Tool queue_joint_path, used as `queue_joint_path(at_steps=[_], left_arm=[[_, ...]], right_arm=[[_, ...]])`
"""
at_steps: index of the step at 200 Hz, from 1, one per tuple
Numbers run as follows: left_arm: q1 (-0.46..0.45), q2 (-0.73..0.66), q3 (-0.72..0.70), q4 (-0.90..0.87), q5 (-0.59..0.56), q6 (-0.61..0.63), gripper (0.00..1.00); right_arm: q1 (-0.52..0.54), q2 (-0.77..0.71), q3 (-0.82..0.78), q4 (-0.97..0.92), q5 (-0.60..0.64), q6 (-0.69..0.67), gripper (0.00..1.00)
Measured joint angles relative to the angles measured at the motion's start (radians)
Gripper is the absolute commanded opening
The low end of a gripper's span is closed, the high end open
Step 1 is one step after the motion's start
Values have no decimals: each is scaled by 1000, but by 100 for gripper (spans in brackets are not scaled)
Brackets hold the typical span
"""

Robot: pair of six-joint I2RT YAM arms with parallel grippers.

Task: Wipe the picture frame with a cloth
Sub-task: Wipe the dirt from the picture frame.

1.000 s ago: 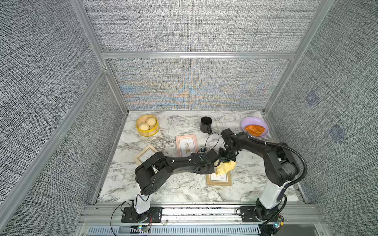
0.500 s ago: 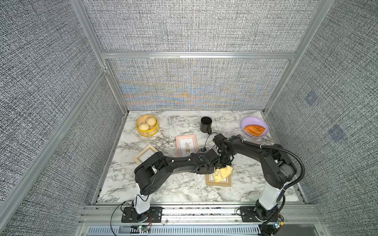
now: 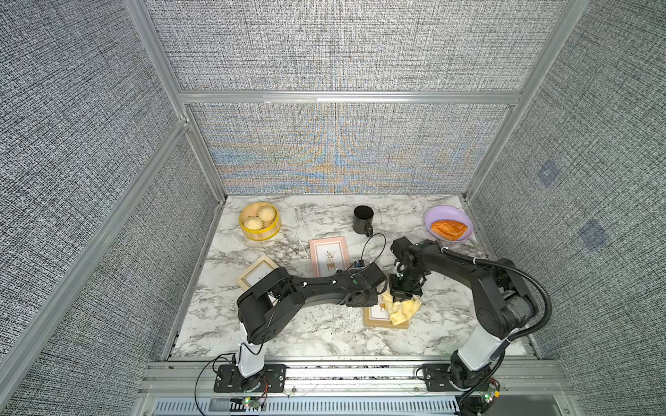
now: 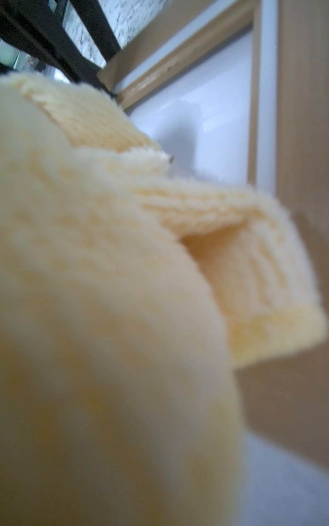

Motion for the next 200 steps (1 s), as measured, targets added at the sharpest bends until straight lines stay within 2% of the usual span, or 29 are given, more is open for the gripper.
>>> queue_joint_path(at_steps=[25,55,81,122,154,175,200], left_arm=[[0,3,5,-2,0,0,0],[0,-2,1,-4,6,1,0],[-1,-8,-10,-17,7,0,0],[-1,-10,-10,-16,7,-2,0],[-2,-26,-34,8,3,-34,0],[-3,-34,-47,32,3,-43,0],[-9,-35,-49,36,-4,-43,0]], right_arm=[[88,16,7,-16,-4,3,0],[174,11,-22,-13,-59,72,0],[188,8,-37,0,-90,100,0],[161,10,-28,-27,-70,77,0],[106,-56,-56,-72,23,87,0],[124,-90,-88,-48,34,134,0],[200,-109,-104,-16,34,229,0]])
